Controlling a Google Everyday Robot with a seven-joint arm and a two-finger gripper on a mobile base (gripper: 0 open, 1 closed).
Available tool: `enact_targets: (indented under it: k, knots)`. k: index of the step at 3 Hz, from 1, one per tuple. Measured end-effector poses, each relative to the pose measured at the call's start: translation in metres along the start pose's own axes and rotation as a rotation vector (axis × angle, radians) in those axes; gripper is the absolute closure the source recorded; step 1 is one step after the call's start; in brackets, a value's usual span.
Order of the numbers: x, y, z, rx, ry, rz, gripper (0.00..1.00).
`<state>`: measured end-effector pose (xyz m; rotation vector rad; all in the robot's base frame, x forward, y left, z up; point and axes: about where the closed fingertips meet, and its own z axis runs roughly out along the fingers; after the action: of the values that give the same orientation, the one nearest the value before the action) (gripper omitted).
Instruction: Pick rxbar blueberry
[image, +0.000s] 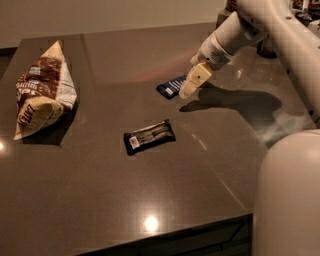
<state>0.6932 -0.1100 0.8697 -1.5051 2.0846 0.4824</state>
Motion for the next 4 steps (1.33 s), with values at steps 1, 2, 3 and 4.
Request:
enact_targets:
  k: [1, 2, 3, 4]
  knots:
    - [-0.008, -0.001, 0.018, -0.011, -0.018, 0.011, 0.0]
    - [-0.013, -0.001, 0.031, -0.003, -0.011, 0.001, 0.19]
    - [-0.016, 0.0, 0.038, -0.004, 0.002, -0.012, 0.41]
    - [-0.02, 0.005, 0.036, -0.011, 0.003, -0.03, 0.64]
